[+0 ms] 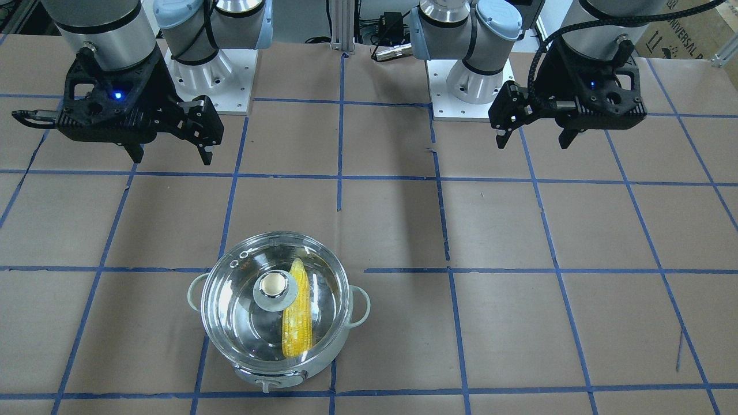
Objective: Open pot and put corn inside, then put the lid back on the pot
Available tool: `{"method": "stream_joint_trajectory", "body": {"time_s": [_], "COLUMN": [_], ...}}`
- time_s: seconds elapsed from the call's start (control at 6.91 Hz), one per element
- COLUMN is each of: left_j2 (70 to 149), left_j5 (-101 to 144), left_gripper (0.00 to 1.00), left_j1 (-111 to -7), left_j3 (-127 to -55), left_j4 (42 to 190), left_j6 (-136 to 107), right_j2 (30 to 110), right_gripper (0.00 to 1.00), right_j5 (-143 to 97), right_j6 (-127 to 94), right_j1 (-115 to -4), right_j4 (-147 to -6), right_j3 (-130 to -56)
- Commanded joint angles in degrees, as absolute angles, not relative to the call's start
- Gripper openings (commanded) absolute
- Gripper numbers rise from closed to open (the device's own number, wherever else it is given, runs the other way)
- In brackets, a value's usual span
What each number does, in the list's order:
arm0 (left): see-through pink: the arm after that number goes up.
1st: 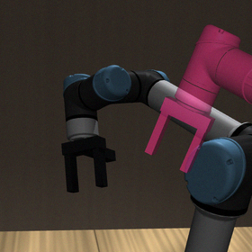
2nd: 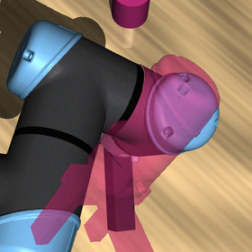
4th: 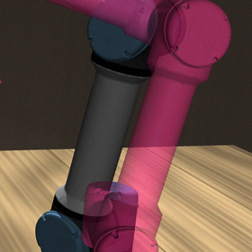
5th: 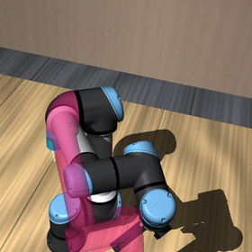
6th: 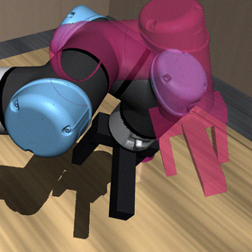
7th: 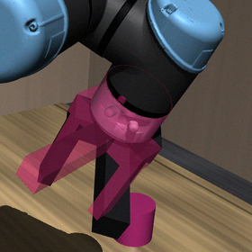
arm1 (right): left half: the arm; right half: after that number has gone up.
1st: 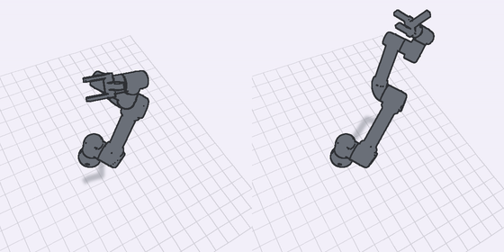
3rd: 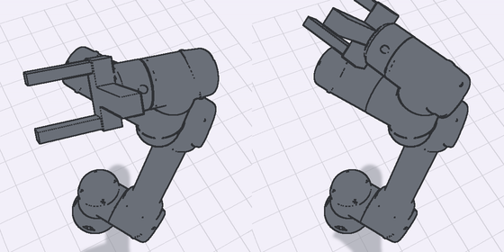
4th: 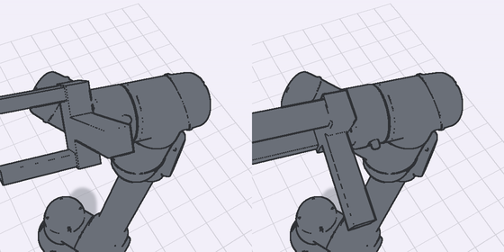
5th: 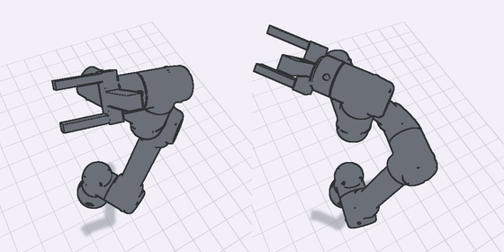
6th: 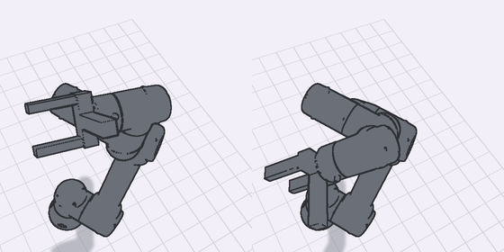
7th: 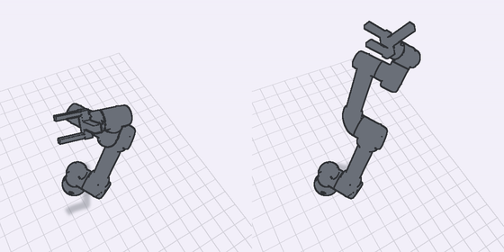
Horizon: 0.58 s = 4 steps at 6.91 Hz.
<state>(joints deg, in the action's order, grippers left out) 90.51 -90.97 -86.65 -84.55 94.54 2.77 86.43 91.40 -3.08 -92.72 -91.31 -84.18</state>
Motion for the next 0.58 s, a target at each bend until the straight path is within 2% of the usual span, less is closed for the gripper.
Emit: {"method": "stream_joint_trajectory", "body": {"time_s": [0.0, 0.43], "left_j2": [90.00, 88.95], "left_j5": [-91.23, -91.41], "left_gripper": [1.00, 1.00], "left_j1": [-87.10, -87.10], "left_j3": [-85.16, -86.48], "left_j4": [95.09, 95.98], "left_j6": [3.25, 3.25], "right_j2": [86.31, 86.48], "right_gripper": [0.99, 0.99], "right_j5": [92.02, 91.93], "right_j6": [-3.16, -3.69], "right_j1": [-92.72, -92.90], "right_j4": [-91.23, -91.32], "right_j3": [-84.11, -83.94]}}
